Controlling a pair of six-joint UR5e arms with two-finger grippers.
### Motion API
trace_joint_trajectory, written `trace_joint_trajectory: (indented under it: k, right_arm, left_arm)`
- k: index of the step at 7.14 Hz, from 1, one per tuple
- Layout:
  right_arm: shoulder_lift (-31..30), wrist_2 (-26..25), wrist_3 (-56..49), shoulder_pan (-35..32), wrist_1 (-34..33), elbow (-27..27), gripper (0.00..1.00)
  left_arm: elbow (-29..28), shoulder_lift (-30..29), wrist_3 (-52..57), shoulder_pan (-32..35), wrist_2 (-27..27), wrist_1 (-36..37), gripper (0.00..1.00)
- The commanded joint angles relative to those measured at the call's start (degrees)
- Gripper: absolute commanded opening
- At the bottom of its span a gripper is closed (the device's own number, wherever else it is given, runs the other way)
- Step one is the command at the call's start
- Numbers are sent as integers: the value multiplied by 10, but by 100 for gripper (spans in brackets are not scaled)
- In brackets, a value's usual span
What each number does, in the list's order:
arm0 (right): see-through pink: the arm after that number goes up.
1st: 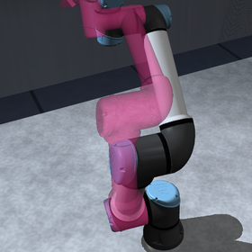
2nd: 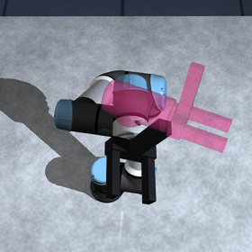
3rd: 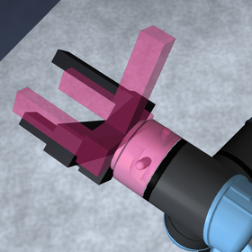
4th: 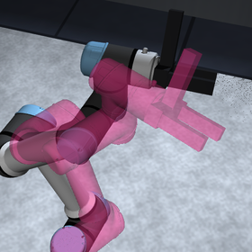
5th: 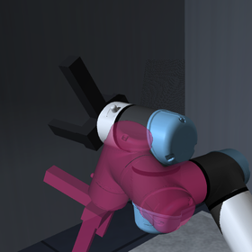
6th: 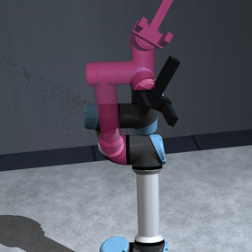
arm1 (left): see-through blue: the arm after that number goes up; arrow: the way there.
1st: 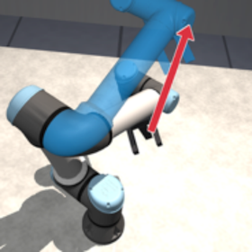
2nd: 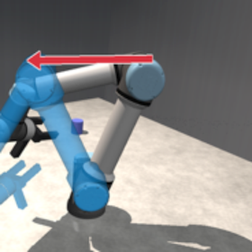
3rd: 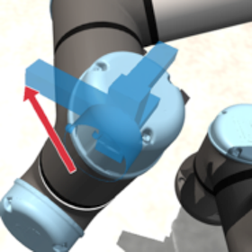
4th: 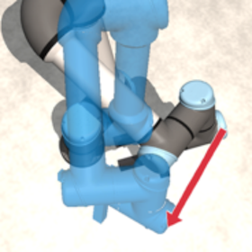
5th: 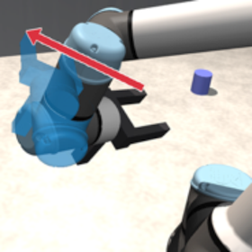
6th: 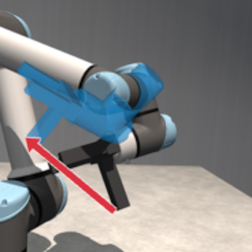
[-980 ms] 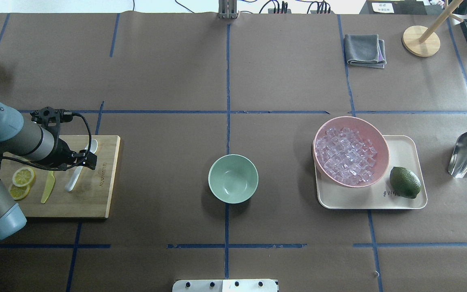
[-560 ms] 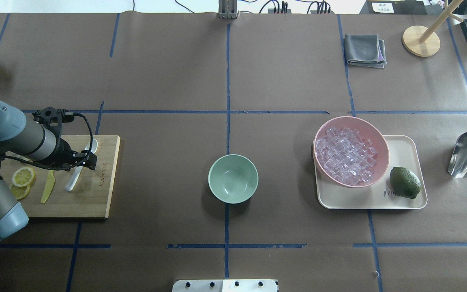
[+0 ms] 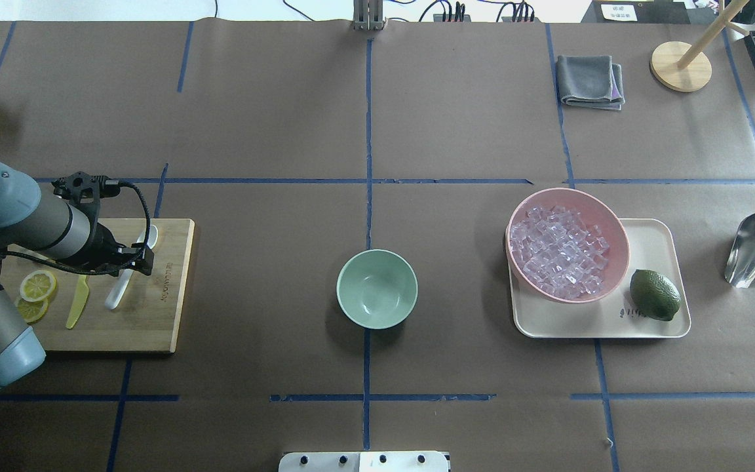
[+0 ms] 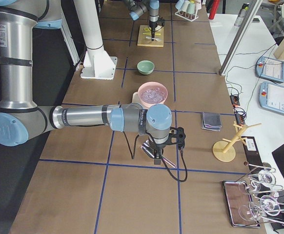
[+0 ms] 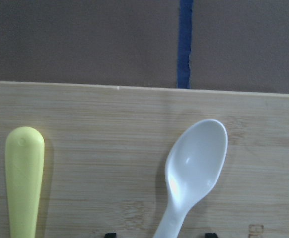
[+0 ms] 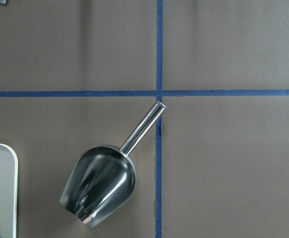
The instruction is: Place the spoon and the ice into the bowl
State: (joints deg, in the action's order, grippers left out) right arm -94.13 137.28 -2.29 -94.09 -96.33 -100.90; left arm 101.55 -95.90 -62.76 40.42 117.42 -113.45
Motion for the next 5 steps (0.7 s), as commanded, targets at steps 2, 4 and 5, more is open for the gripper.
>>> trace_joint_trajectory:
  k: [2, 4, 5]
  right_arm:
    - [0, 0, 0, 1, 0, 1, 100]
    - [0, 0, 0, 0, 0, 1, 100]
    - [0, 0, 1, 0, 0, 0, 100]
  left_arm:
    - [-1, 0, -1, 0, -1, 1, 50]
    - [0, 2, -3, 0, -1, 1, 28]
    - [1, 3, -3, 1, -1, 1, 18]
